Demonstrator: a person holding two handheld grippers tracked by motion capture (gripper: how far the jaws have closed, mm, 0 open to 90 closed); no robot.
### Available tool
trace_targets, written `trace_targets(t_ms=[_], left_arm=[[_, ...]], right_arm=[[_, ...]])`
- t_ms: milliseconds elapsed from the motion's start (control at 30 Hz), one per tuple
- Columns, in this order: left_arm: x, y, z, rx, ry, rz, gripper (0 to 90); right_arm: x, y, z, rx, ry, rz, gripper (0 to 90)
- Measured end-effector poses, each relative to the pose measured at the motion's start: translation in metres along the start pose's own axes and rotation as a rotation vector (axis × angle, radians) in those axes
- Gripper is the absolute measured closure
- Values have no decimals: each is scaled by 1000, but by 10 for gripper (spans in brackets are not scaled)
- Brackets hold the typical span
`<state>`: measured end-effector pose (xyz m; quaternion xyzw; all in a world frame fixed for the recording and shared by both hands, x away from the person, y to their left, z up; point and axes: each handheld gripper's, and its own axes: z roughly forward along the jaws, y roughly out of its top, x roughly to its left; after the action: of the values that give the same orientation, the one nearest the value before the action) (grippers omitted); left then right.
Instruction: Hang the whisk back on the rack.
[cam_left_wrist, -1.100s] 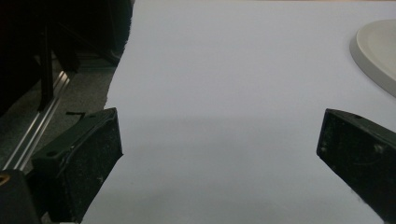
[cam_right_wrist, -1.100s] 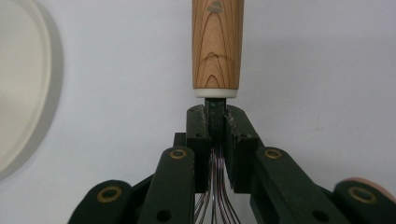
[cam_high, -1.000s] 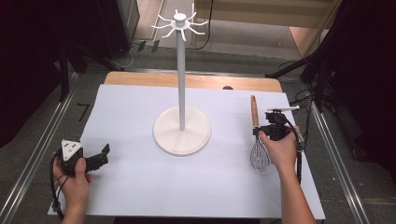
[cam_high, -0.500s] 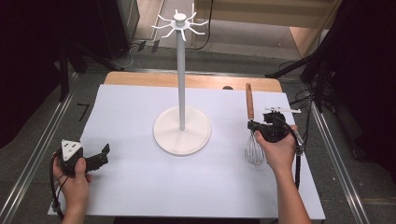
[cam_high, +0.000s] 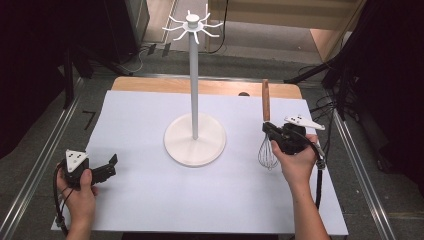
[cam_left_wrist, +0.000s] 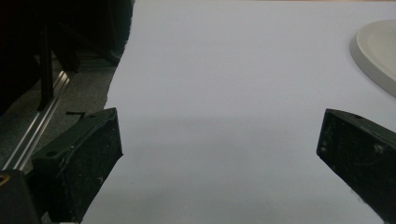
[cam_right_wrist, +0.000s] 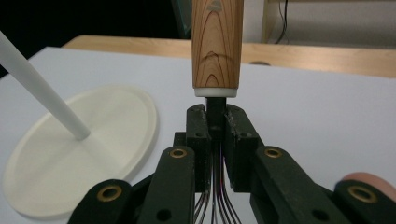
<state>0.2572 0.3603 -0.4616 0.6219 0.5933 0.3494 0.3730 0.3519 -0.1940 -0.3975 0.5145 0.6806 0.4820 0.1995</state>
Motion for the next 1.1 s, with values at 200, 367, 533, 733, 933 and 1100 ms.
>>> trace_targets(t_ms=[200,367,533,733,933,1100], left_arm=[[0,0,0,0,0,0,6],[0,0,0,0,0,0,7],[0,0,0,0,0,-1,7],[0,0,0,0,0,-1,7],[0,0,0,0,1,0,7],[0,0,0,1,0,0,7]], right_arm=[[9,-1,-5,-114,47,-38,830],[14,-1,-7,-164,75,-43,831],[22,-2,-11,-264,120,-55,830],[29,-1,-14,-328,141,-90,830],[36,-1,-17,-394,160,-109,830],[41,0,-22,-450,194,-130,830]])
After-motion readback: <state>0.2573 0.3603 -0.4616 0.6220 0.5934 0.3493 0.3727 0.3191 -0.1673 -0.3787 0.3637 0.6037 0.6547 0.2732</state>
